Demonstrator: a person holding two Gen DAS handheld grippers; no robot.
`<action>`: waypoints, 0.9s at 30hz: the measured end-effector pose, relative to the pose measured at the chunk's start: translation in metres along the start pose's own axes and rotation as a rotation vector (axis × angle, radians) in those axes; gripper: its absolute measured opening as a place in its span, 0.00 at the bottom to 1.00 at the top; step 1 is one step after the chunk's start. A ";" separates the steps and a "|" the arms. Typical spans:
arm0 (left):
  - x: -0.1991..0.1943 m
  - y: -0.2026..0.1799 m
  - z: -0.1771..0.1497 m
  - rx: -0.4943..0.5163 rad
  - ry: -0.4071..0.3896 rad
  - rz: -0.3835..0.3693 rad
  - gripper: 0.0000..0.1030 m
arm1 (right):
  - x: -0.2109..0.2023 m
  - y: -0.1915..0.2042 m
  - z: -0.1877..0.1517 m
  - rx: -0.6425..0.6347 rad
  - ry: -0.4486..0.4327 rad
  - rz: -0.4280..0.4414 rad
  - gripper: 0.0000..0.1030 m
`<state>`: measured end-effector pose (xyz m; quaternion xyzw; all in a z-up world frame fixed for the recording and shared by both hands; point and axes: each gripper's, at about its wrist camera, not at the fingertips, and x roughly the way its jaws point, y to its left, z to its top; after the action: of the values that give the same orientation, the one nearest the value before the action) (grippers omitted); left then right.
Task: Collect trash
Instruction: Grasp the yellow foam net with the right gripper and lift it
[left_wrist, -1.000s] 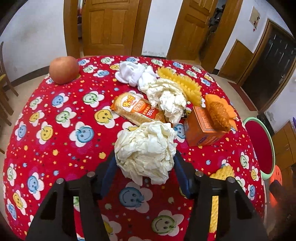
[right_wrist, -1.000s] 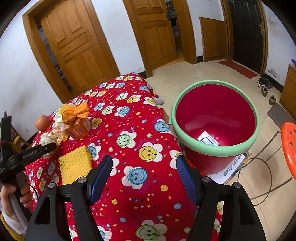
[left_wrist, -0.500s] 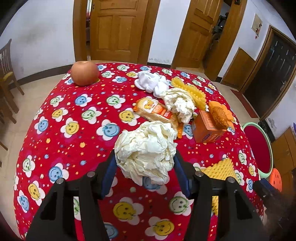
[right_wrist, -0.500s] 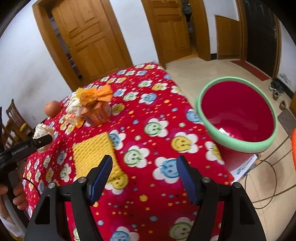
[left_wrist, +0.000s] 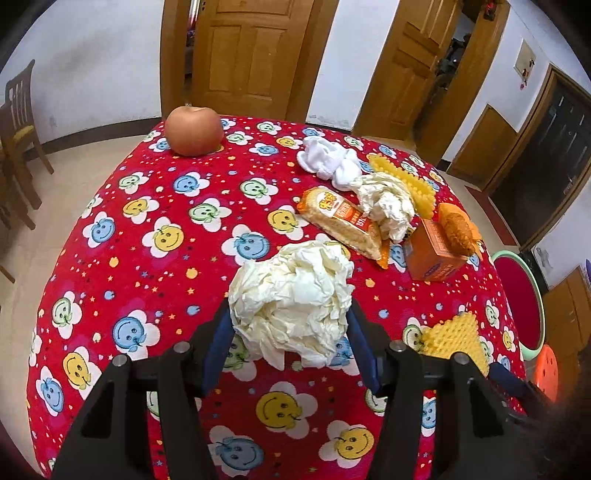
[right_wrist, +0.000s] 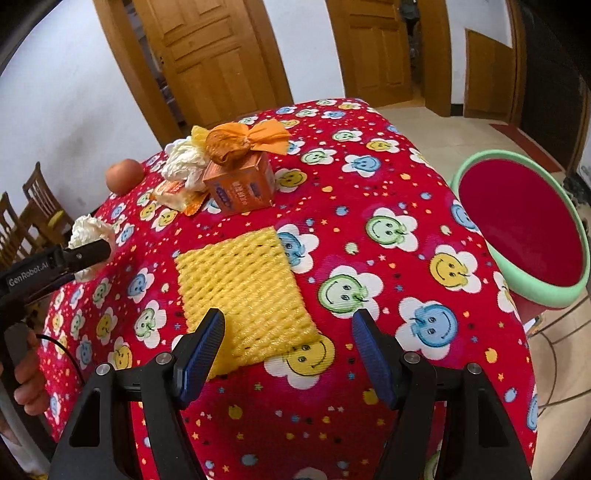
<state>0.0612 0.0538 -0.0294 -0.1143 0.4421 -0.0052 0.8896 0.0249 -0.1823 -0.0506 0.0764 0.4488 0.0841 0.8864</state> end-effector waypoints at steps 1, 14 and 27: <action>0.000 0.001 0.000 -0.004 0.002 -0.001 0.57 | 0.001 0.001 0.000 -0.003 -0.003 0.004 0.71; 0.000 -0.001 -0.004 -0.001 0.005 -0.010 0.57 | 0.003 0.009 -0.005 -0.037 -0.009 0.071 0.31; -0.011 -0.026 -0.004 0.042 0.000 -0.050 0.57 | -0.033 -0.006 -0.005 -0.012 -0.103 0.098 0.19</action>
<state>0.0544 0.0290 -0.0178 -0.1067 0.4386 -0.0369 0.8915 0.0022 -0.1949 -0.0290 0.0971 0.3980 0.1262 0.9035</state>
